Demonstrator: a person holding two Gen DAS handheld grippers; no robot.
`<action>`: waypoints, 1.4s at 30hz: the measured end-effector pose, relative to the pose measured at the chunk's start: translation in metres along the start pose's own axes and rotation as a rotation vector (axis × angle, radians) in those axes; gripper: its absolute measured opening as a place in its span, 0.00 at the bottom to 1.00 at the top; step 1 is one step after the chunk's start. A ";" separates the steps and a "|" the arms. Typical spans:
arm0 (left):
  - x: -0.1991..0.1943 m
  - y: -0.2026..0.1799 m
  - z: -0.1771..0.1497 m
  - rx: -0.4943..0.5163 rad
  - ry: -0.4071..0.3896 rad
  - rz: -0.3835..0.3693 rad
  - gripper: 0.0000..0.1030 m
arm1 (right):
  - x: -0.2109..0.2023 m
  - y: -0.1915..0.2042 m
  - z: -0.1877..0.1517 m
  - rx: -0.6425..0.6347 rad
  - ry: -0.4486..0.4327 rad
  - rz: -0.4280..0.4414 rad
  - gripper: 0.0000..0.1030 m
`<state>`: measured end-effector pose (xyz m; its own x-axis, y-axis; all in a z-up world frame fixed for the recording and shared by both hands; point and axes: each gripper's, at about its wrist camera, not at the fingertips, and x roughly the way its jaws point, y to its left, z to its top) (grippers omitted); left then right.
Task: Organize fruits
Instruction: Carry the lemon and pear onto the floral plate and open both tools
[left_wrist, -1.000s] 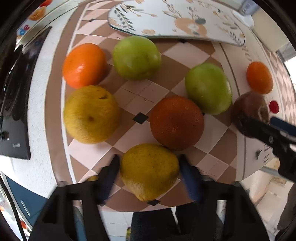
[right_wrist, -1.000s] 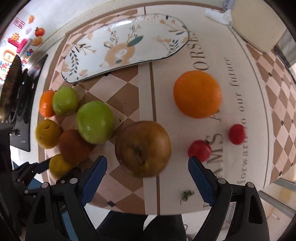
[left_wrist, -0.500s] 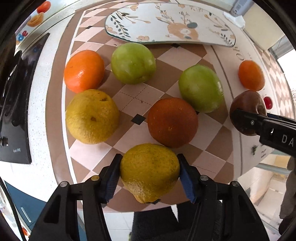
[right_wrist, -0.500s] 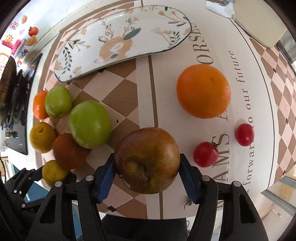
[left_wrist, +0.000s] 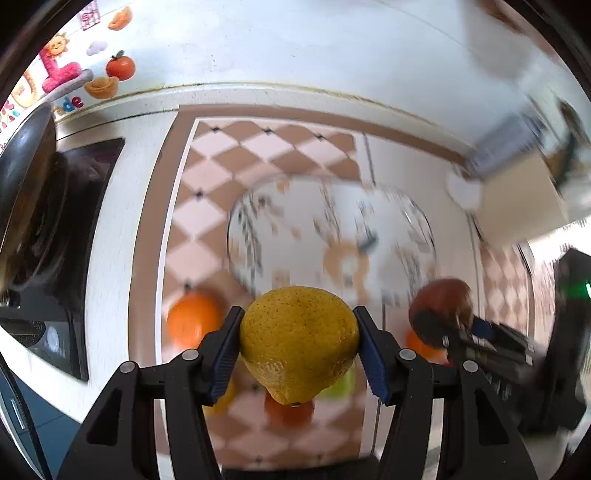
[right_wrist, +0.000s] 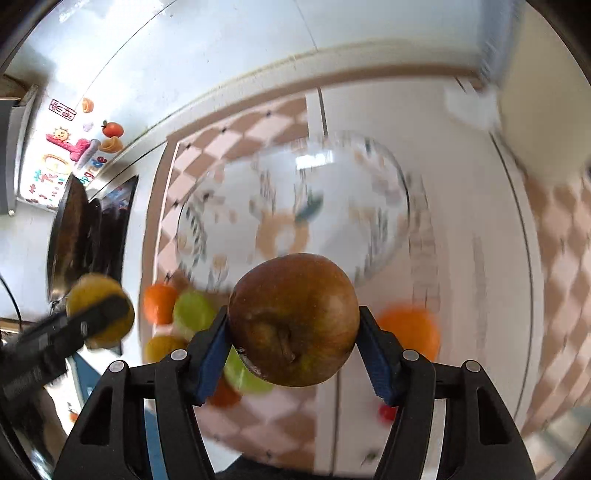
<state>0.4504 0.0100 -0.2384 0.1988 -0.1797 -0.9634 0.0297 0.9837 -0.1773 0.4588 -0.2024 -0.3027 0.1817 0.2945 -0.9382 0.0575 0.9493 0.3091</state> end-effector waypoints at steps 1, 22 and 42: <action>0.012 0.000 0.016 -0.022 0.017 -0.011 0.55 | 0.007 0.001 0.016 -0.024 0.003 -0.013 0.65; 0.149 -0.010 0.100 -0.145 0.286 -0.016 0.56 | 0.112 0.001 0.108 -0.200 0.198 -0.031 0.70; 0.080 -0.027 0.059 -0.069 0.100 0.165 0.83 | 0.053 -0.007 0.087 -0.121 0.140 -0.176 0.89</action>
<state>0.5236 -0.0301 -0.2990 0.0972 -0.0190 -0.9951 -0.0633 0.9977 -0.0252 0.5537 -0.2030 -0.3411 0.0409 0.1283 -0.9909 -0.0433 0.9910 0.1266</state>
